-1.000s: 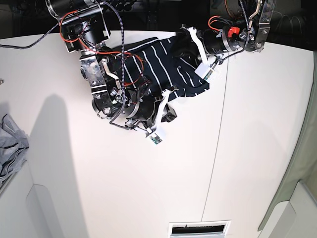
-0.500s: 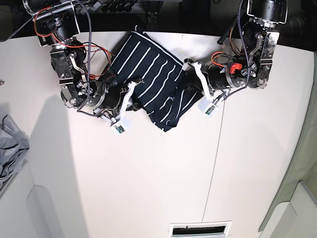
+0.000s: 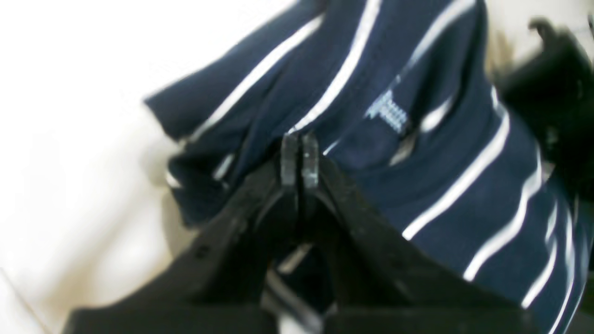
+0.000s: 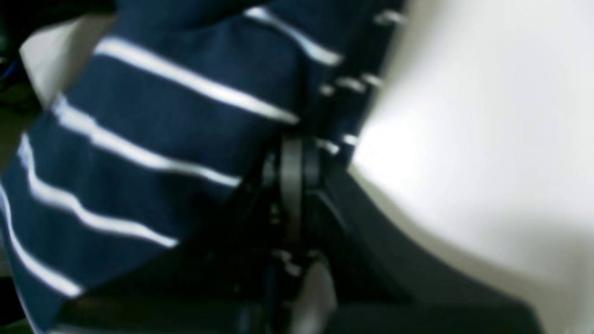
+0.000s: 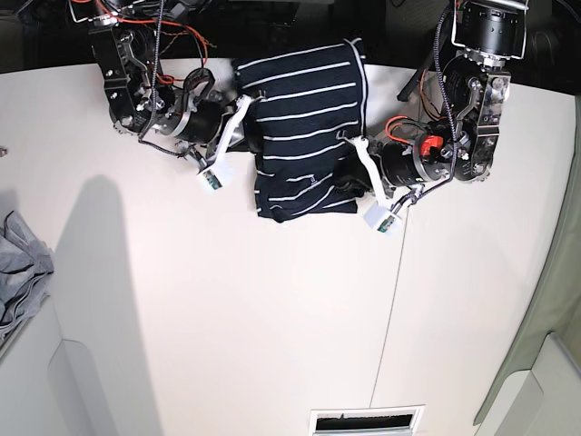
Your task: Layout the t-shirt on the table in an organized manner, then fold the t-shirt properly
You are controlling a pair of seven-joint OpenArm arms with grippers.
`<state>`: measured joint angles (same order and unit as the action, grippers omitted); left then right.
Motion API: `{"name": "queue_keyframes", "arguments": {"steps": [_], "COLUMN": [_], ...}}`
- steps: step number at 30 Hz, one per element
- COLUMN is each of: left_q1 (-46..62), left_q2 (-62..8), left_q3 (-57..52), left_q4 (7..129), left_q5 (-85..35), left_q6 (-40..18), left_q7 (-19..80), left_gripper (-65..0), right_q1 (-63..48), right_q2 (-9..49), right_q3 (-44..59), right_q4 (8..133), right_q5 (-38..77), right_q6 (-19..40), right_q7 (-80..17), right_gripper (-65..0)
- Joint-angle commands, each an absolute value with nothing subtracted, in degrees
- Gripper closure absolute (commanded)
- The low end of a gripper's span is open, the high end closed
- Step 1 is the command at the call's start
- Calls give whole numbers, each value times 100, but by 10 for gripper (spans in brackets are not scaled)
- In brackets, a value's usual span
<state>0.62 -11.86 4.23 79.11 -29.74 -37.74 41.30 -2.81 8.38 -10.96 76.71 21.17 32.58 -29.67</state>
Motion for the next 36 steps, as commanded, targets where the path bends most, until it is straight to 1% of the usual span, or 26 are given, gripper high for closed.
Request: {"name": "queue_keyframes", "arguments": {"steps": [1,5,8,13,15,18,22,27,30,33,36], "left_q1": [-25,-91,-95,-49,89,416,1081,1874,2049,2047,1957], "left_q2": [-1203,-1236,-1304,-1732,-1951,-2150,-2259,-2252,-2095,-1800,-1584], "left_q3": [416,416,416,416,416,414,414,416,416,416,416], "left_q4": [7988,8093,8455,9115,9496,10158,10665,10691,10575,10151,9445], "left_q5": [-3105,-3109,-3256,-4038,-4370,-4646,-4825,-4825,-4668,-4252,-4005], "left_q6": [-3793,-3844,-3861,-3898,-4000,-4000,-4000,-4000,-4000,-4000,-4000], "left_q7": [4005,4066,4292,4663,4683,4849,4912,4746,4558,4344,4056], "left_gripper": [0,0,0,0,0,0,0,0,0,0,0], "right_q1": [-274,-252,-257,-255,-255,-198,-16,113,316,478,558], "right_q2": [840,838,838,840,838,834,593,183,121,123,123], "right_q3": [-1098,-998,-740,-412,-410,-414,-432,-773,-1149,-1444,-1542], "right_q4": [7817,8071,8346,9017,9271,9465,9459,9148,8635,7946,7227], "right_q5": [2095,2038,2058,2386,2418,2749,2840,2484,2176,1870,1422], "right_q6": [3280,3277,3277,3277,3277,3280,3284,3286,3284,3284,3282], "right_q7": [-3041,-3044,-3094,-3253,-3350,-3334,-3345,-3323,-3301,-3229,-2864], "right_gripper": [0,0,0,0,0,0,0,0,0,0,0]}}
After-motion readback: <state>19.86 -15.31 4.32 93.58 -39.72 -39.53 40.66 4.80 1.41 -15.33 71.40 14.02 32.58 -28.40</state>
